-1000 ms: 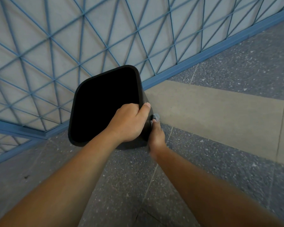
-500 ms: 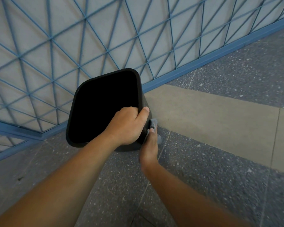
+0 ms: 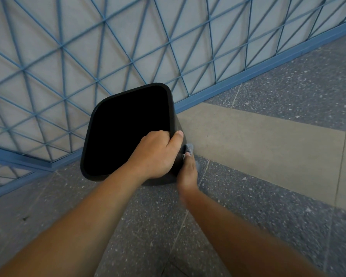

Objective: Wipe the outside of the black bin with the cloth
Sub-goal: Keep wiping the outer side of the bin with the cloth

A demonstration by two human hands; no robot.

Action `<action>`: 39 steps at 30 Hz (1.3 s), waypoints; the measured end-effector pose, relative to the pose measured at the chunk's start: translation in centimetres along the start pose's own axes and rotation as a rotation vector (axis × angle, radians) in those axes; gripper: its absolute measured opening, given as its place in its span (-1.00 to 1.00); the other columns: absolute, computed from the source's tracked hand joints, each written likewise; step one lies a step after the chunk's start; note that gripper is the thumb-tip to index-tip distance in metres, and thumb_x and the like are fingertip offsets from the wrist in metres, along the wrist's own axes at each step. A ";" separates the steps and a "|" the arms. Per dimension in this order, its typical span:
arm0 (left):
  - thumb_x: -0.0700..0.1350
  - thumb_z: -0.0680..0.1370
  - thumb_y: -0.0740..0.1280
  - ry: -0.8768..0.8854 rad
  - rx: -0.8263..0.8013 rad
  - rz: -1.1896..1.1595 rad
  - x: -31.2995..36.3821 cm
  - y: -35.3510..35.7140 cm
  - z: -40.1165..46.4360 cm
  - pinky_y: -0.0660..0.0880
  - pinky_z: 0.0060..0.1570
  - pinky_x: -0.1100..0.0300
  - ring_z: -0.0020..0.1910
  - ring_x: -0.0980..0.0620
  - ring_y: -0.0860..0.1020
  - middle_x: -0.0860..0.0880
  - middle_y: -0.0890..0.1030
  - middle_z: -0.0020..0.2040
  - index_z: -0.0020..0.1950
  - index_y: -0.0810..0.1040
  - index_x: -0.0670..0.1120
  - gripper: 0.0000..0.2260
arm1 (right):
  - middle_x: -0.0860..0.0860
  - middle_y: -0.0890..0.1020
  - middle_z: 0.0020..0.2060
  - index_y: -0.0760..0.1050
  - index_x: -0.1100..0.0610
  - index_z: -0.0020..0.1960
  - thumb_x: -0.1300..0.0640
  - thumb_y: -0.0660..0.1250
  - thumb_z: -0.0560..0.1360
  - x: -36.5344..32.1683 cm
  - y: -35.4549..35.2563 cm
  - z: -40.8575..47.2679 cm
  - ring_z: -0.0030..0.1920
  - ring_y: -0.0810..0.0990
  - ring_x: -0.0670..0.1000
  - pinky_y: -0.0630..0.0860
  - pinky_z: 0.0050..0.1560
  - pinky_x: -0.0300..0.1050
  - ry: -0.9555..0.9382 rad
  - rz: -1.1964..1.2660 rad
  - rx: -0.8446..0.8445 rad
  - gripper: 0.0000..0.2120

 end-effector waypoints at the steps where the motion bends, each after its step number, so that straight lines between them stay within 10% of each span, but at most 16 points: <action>1: 0.07 0.68 0.12 -0.002 0.001 -0.002 -0.1 0.0 0.0 0.29 -0.38 0.09 -0.46 -0.01 0.43 -0.03 0.39 -0.51 -0.48 0.33 -0.11 -0.47 | -0.02 0.28 0.67 0.21 -0.06 0.69 -0.46 0.07 0.32 -0.1 0.3 -0.3 0.69 0.18 0.01 0.11 0.71 0.18 -0.010 -0.001 0.006 0.00; 27: 0.11 0.67 0.13 0.015 -0.038 -0.026 -0.3 0.3 0.0 0.33 -0.36 0.08 -0.50 0.02 0.39 -0.01 0.37 -0.51 -0.45 0.38 -0.10 -0.48 | 0.04 0.26 0.68 0.16 0.05 0.70 -0.25 0.06 0.62 -1.0 -0.8 -1.5 0.68 0.22 0.04 0.16 0.71 0.13 -0.032 -0.130 -0.074 -0.28; 39: 0.09 0.67 0.12 0.039 -0.039 -0.034 0.0 0.3 -0.1 0.36 -0.36 0.02 -0.52 0.01 0.37 -0.04 0.36 -0.52 -0.47 0.37 -0.10 -0.47 | 0.06 0.31 0.66 0.21 0.08 0.69 -0.34 0.09 0.43 -0.9 -0.8 0.5 0.66 0.26 0.05 0.19 0.70 0.15 0.024 -0.135 -0.072 -0.09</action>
Point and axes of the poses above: each hand's wrist, its own z-axis towards the middle knuckle, its own y-axis out of the palm, x = y × z, the point moved 10 cm from there along z, towards the middle knuckle
